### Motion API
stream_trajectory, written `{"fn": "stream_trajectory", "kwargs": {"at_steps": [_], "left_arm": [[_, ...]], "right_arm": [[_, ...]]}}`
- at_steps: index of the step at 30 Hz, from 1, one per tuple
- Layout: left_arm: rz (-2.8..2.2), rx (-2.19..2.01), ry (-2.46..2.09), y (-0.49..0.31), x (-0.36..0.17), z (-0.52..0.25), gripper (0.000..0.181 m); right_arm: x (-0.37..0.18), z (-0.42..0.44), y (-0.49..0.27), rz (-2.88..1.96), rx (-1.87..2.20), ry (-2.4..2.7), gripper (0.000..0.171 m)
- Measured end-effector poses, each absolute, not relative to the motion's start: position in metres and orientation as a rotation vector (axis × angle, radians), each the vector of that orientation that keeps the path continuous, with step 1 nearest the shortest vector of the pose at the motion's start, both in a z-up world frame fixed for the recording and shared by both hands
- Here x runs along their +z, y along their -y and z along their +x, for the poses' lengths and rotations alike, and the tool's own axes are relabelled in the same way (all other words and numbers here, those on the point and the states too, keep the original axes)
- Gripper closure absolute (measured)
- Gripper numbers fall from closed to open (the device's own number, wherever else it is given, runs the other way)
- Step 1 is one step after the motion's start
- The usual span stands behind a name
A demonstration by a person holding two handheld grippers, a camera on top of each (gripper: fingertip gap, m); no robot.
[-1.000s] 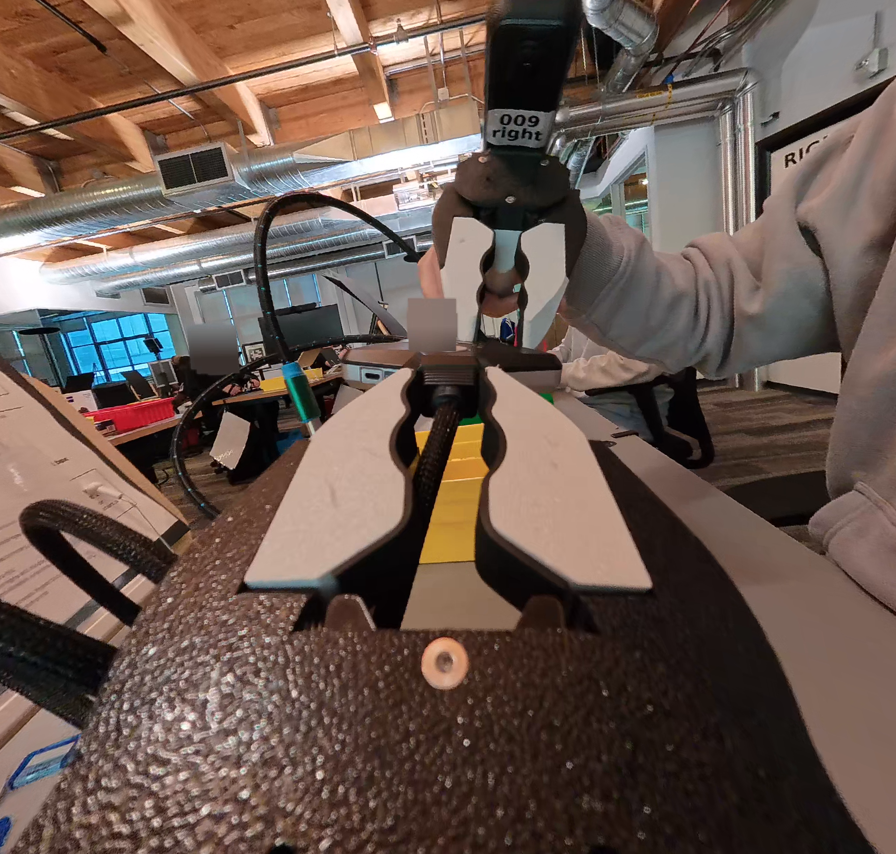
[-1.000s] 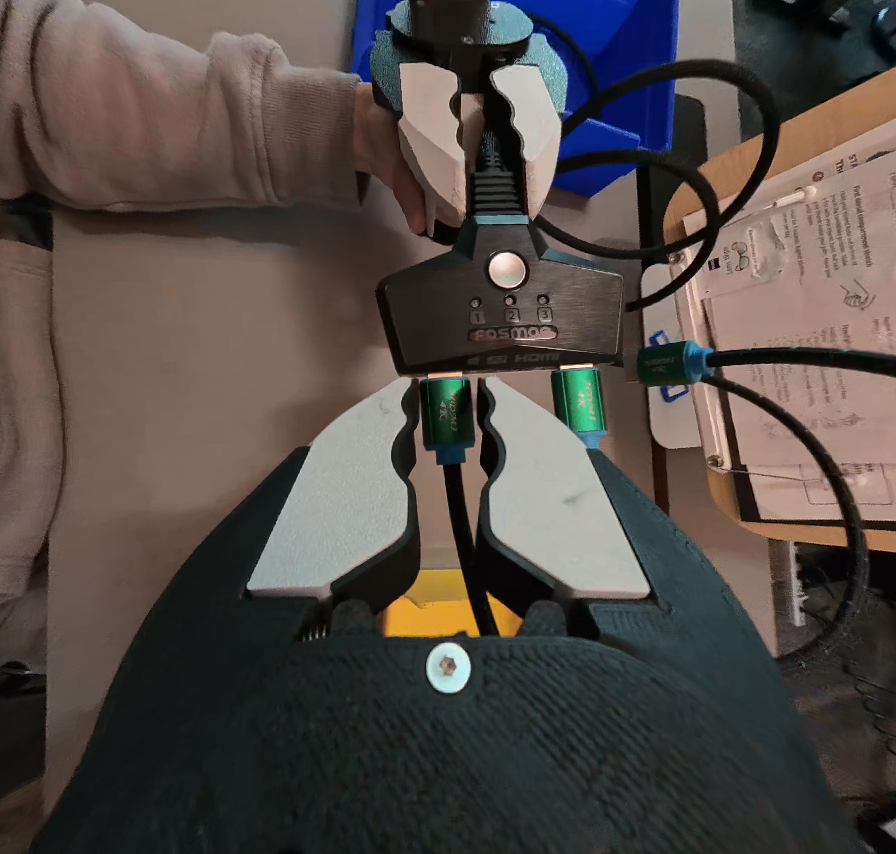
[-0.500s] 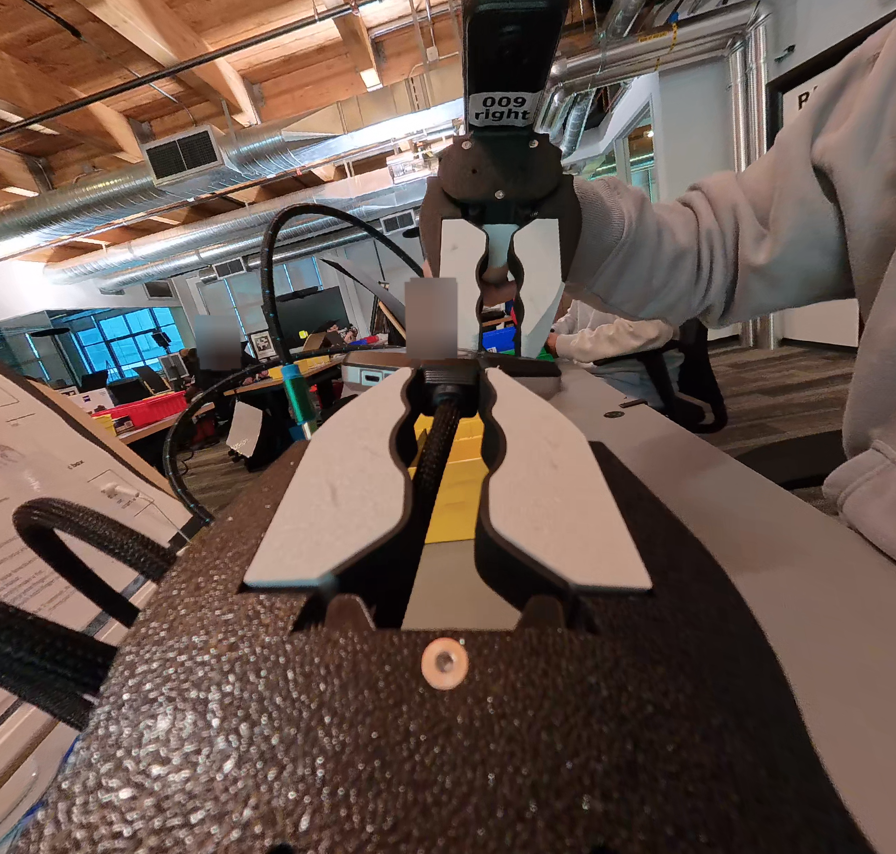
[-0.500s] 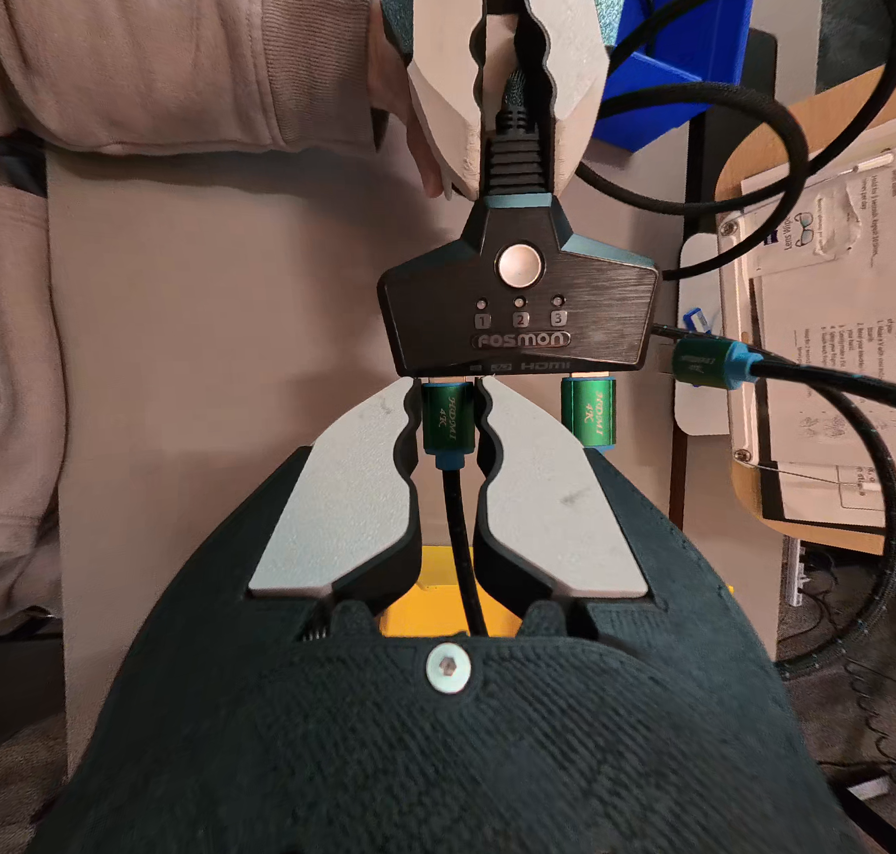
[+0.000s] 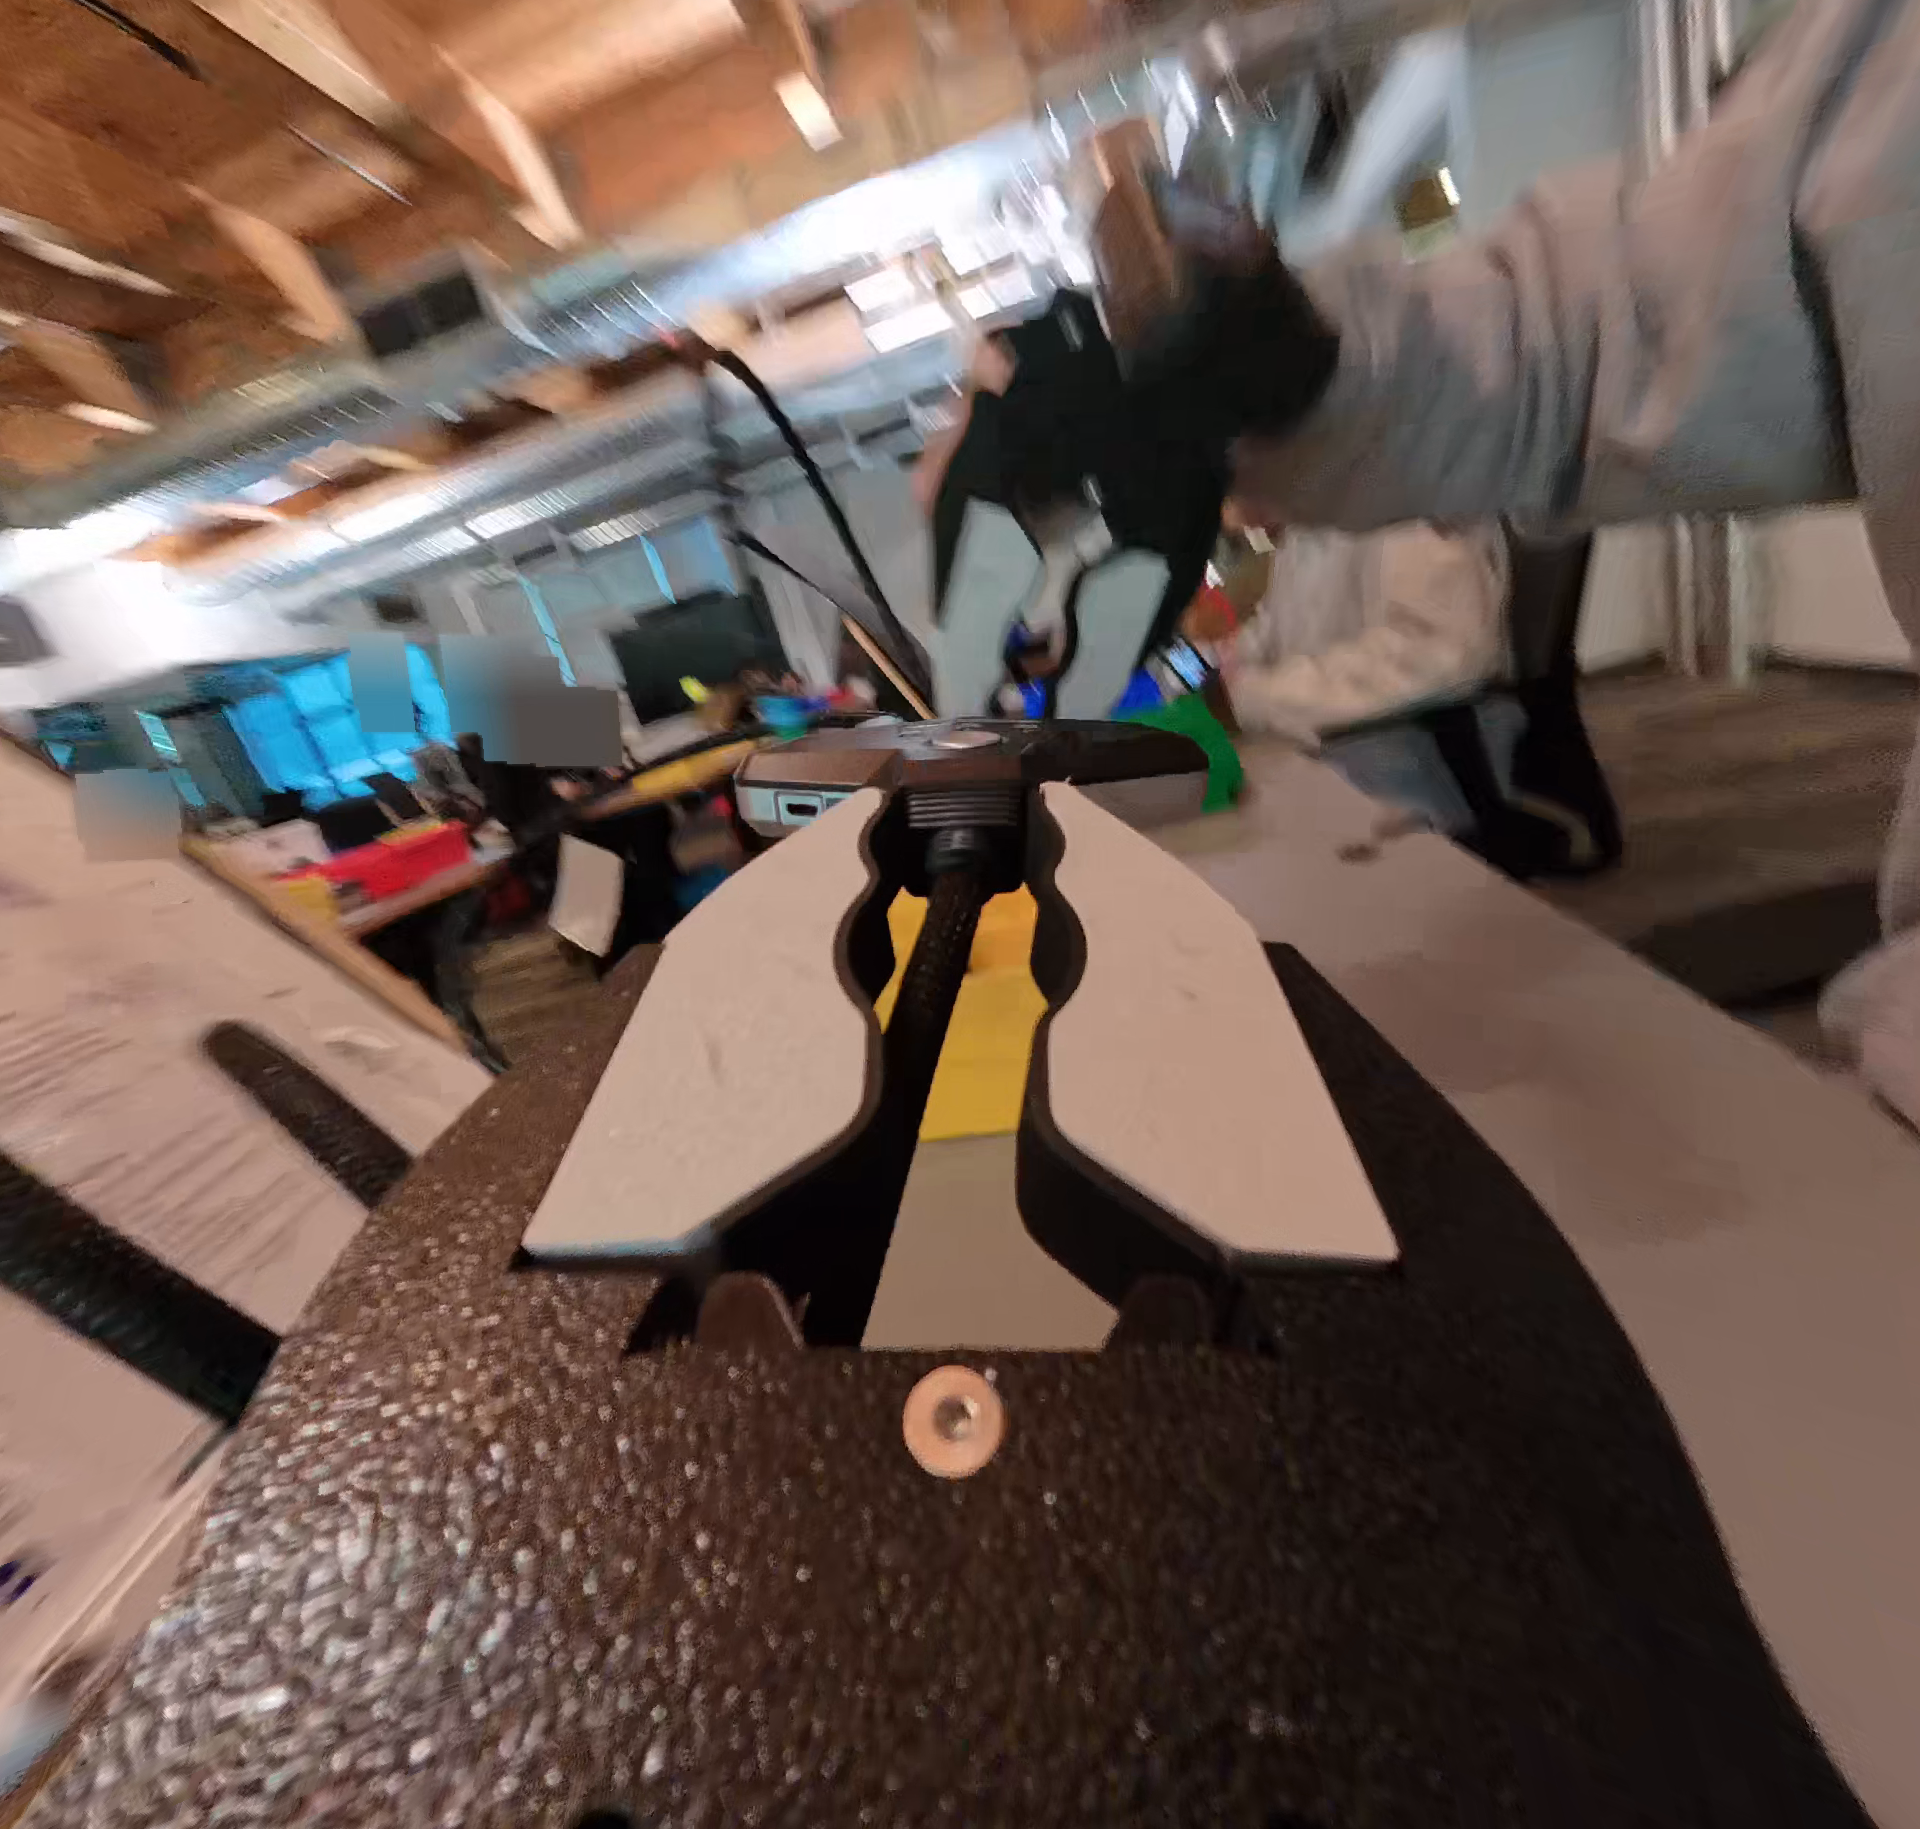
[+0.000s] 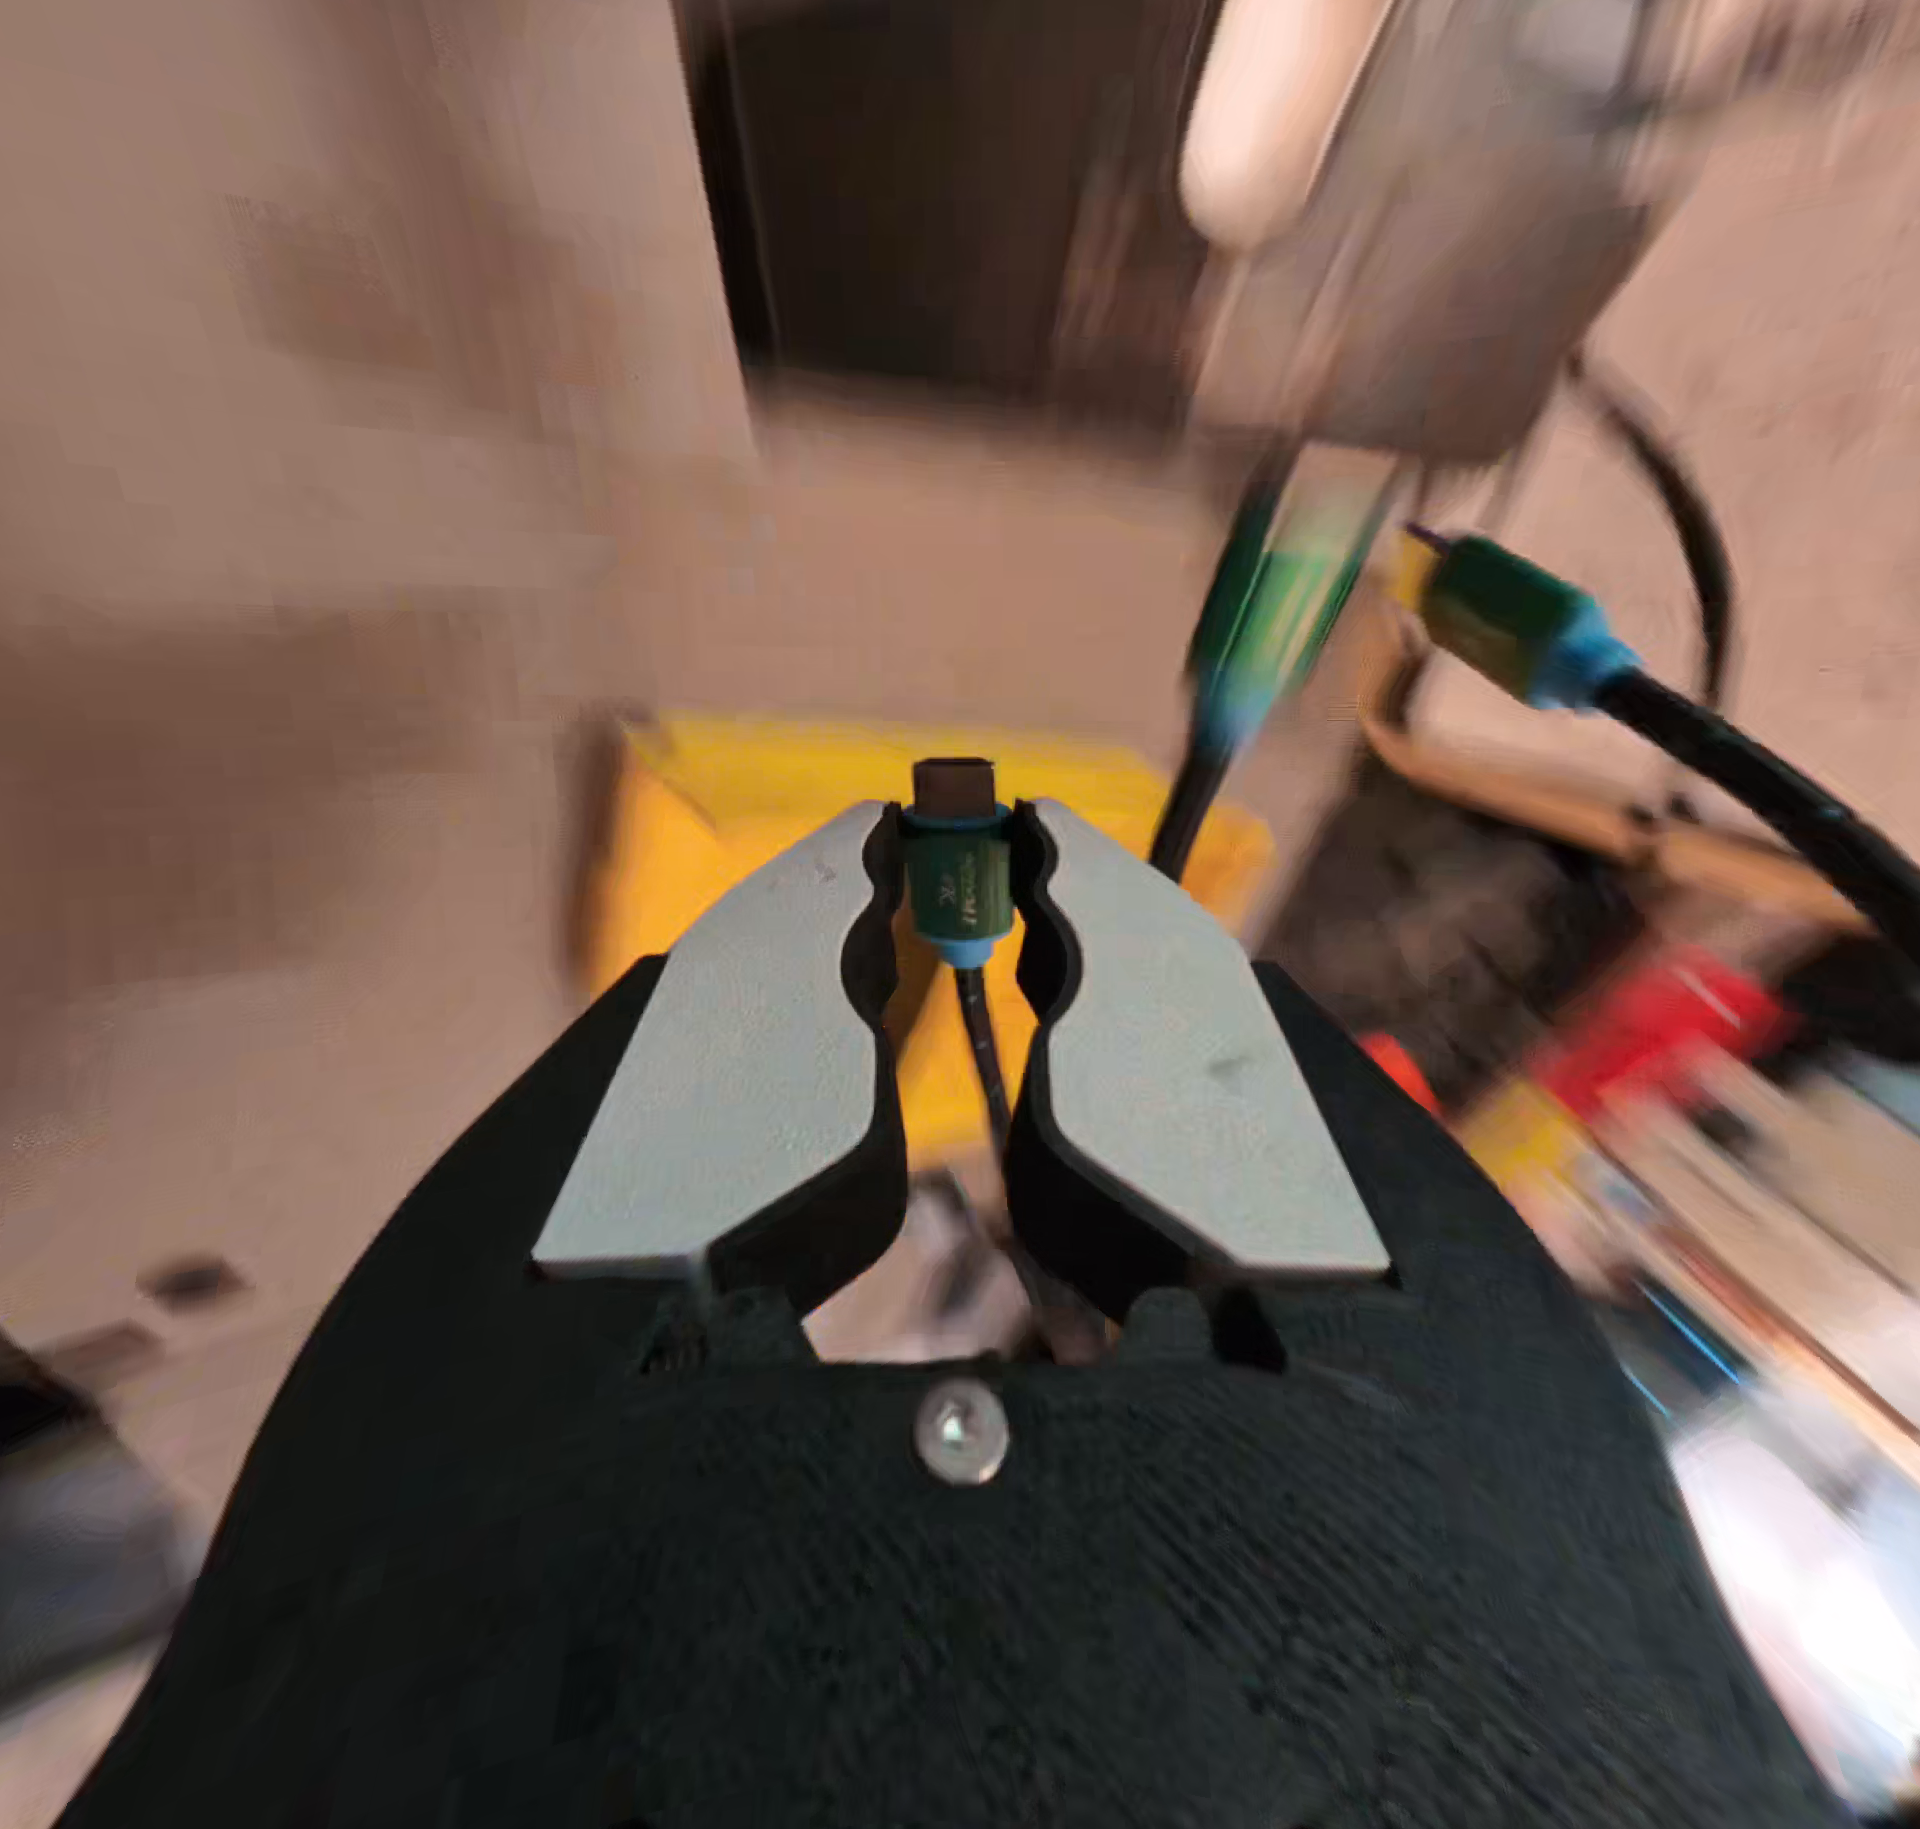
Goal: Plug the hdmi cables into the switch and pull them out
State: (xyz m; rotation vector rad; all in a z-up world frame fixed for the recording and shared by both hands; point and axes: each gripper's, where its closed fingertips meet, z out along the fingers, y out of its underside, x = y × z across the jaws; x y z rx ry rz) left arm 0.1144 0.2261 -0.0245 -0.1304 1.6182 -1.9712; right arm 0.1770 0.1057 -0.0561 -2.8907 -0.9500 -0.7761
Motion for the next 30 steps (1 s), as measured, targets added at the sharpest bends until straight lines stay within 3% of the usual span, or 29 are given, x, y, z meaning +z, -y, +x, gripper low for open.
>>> {"fn": "stream_trajectory", "kwargs": {"at_steps": [1,3,7,13,21,30], "left_arm": [[-0.171,-1.999,-1.543,-0.247,-0.017,0.112,0.159],[-0.228,-1.937,-1.505,-0.276,-0.014,0.109,0.159],[-0.2,-1.894,-1.473,-0.283,-0.004,0.099,0.159],[-0.104,-1.862,-1.585,-0.249,-0.005,0.095,0.159],[-0.165,-1.663,-1.819,-0.196,-0.042,0.129,0.159],[-0.229,-1.791,-1.674,-0.232,-0.031,0.127,0.159]], "right_arm": [[-0.052,0.198,-0.09,-2.907,-0.922,0.976,0.151],[-0.047,0.179,-0.081,-2.836,-0.564,0.766,0.151],[0.011,0.2,-0.068,-2.683,-0.862,0.647,0.151],[0.04,0.202,-0.071,-2.389,-0.961,0.367,0.151],[0.03,0.156,-0.1,-2.1,-0.84,0.463,0.151],[-0.016,0.192,-0.032,-2.49,-1.023,0.506,0.152]]}}
